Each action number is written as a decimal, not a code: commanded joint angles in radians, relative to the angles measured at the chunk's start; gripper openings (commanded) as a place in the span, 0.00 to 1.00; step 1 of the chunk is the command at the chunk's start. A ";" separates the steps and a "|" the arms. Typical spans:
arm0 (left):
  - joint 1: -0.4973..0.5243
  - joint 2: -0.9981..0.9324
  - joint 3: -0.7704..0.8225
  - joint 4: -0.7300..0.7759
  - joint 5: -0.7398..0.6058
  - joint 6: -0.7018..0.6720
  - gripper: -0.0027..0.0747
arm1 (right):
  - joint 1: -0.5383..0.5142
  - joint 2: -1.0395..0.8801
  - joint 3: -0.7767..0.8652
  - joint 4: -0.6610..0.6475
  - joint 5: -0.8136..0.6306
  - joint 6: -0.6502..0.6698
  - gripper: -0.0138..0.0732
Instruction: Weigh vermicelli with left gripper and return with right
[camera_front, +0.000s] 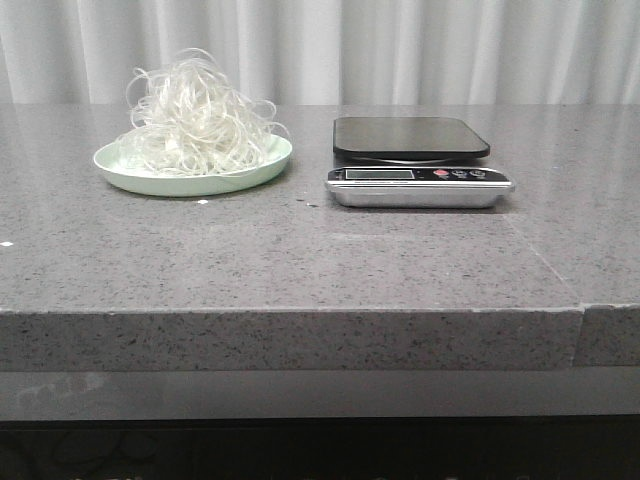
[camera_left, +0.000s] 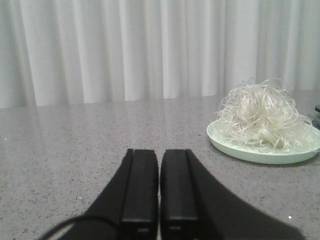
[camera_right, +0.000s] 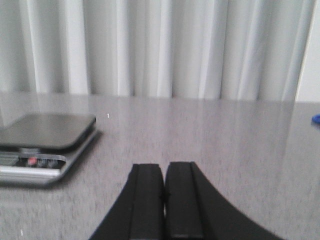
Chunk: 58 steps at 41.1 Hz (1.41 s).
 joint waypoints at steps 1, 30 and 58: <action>-0.004 -0.019 -0.077 0.000 -0.075 -0.011 0.22 | -0.004 -0.014 -0.106 0.005 -0.034 -0.007 0.34; -0.004 0.271 -0.739 -0.049 0.383 -0.012 0.22 | -0.004 0.400 -0.778 0.094 0.540 -0.007 0.34; -0.004 0.590 -0.717 -0.049 0.455 -0.012 0.22 | -0.004 0.798 -0.832 0.083 0.727 -0.064 0.34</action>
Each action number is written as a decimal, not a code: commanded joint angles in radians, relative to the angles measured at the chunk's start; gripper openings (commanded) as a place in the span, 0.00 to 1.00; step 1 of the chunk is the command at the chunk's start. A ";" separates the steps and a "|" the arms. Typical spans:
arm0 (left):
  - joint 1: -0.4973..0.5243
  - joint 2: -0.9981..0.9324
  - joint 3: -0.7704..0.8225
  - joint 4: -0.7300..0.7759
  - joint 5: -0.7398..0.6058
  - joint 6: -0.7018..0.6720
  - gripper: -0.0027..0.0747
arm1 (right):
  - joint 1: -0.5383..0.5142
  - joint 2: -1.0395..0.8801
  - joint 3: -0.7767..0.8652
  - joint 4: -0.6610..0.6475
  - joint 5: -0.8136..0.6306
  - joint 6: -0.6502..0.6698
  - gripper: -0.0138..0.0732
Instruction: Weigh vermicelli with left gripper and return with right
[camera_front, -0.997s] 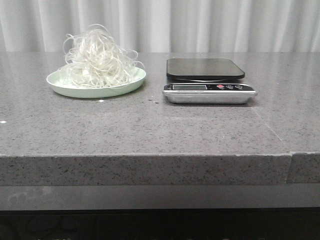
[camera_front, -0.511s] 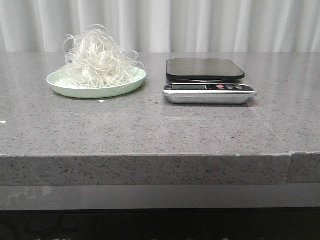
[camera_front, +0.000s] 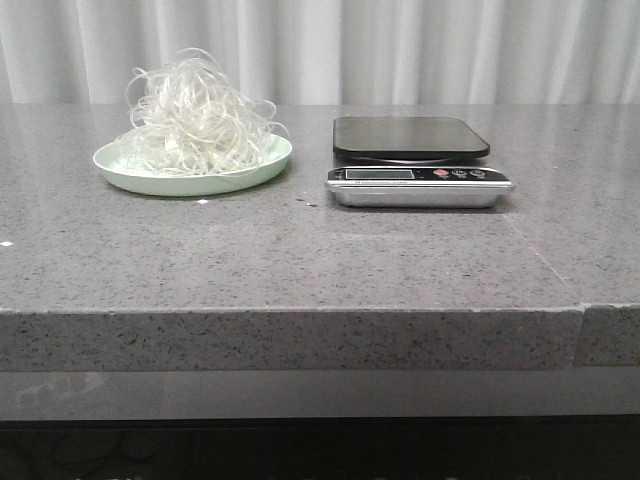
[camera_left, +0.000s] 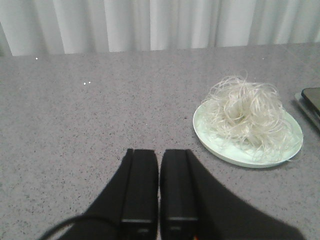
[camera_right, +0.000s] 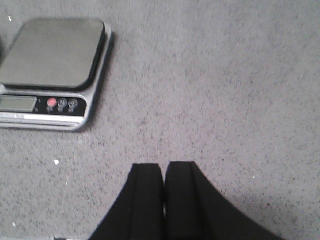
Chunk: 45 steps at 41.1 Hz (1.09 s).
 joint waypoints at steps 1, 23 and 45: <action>-0.004 0.027 -0.021 -0.009 -0.077 -0.010 0.22 | -0.004 0.015 -0.030 -0.003 -0.032 -0.045 0.34; -0.093 0.180 -0.076 0.012 -0.020 0.016 0.79 | -0.003 0.025 -0.028 -0.003 -0.038 -0.045 0.76; -0.302 0.645 -0.389 -0.026 -0.056 0.018 0.79 | -0.003 0.025 -0.028 -0.002 -0.039 -0.045 0.76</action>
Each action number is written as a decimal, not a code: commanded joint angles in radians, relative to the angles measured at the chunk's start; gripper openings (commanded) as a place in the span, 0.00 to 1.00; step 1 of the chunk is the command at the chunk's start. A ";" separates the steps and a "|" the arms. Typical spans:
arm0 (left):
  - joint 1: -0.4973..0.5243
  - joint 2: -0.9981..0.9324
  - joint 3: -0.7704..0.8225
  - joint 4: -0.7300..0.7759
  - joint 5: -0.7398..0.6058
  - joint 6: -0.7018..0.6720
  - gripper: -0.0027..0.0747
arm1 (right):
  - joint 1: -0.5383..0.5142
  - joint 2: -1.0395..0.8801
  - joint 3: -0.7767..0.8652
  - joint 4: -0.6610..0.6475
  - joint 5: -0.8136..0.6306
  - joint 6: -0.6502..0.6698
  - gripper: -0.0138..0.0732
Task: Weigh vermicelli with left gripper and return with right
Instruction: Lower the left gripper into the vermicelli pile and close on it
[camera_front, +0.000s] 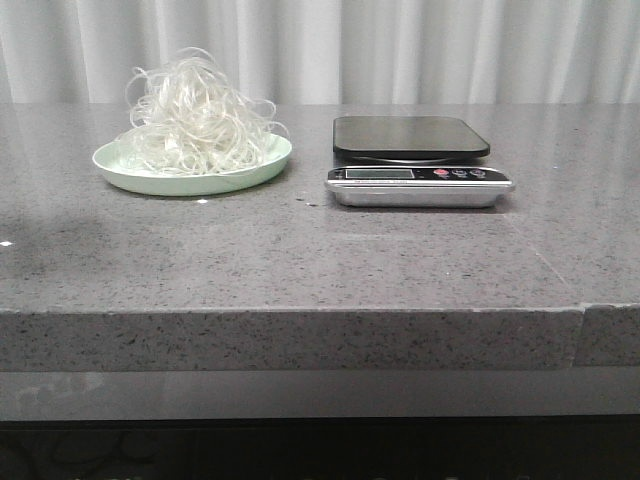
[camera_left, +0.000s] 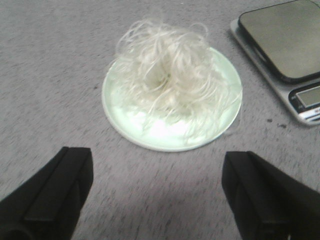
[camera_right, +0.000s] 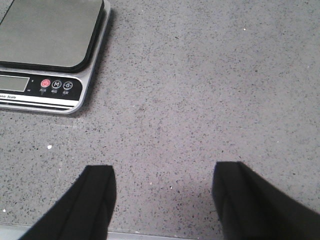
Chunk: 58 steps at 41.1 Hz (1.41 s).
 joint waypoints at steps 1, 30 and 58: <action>-0.022 0.071 -0.103 -0.026 -0.077 0.000 0.79 | -0.003 0.005 -0.028 -0.002 -0.055 -0.013 0.76; -0.023 0.516 -0.385 -0.046 -0.175 0.000 0.79 | -0.003 0.005 -0.028 -0.002 -0.055 -0.013 0.76; -0.023 0.595 -0.385 -0.044 -0.205 0.000 0.35 | -0.003 0.005 -0.028 -0.002 -0.055 -0.013 0.76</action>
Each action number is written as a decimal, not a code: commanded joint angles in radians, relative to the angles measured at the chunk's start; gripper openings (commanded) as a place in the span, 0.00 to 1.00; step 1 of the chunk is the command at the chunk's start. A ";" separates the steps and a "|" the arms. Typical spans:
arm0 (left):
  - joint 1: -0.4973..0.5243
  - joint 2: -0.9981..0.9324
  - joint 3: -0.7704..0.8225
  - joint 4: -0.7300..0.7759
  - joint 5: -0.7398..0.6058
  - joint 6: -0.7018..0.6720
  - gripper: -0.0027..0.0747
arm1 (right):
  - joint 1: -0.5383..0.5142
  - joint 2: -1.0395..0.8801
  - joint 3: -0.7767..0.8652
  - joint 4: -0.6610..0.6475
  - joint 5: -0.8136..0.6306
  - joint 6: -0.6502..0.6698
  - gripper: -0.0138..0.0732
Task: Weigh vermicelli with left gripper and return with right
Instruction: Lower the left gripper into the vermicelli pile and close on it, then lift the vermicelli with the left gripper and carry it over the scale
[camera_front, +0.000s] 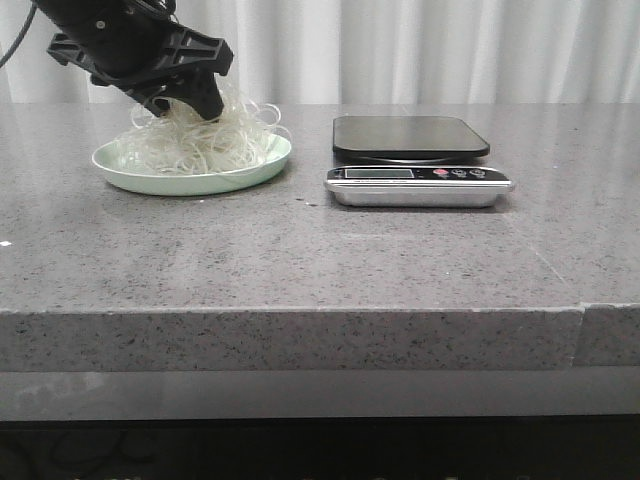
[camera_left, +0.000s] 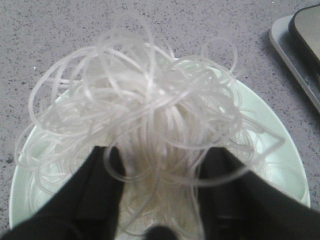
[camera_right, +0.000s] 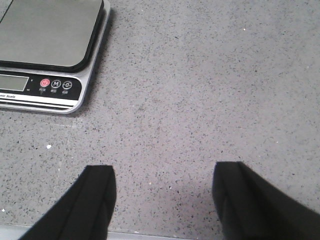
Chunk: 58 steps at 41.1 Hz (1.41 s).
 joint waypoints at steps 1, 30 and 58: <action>-0.007 -0.038 -0.030 -0.005 -0.049 -0.001 0.33 | -0.003 0.005 -0.028 -0.002 -0.055 -0.008 0.76; -0.024 -0.190 -0.146 -0.005 0.019 -0.001 0.22 | -0.003 0.005 -0.028 -0.002 -0.053 -0.008 0.76; -0.278 0.005 -0.528 0.020 -0.042 0.001 0.22 | -0.003 0.005 -0.028 -0.002 -0.044 -0.008 0.76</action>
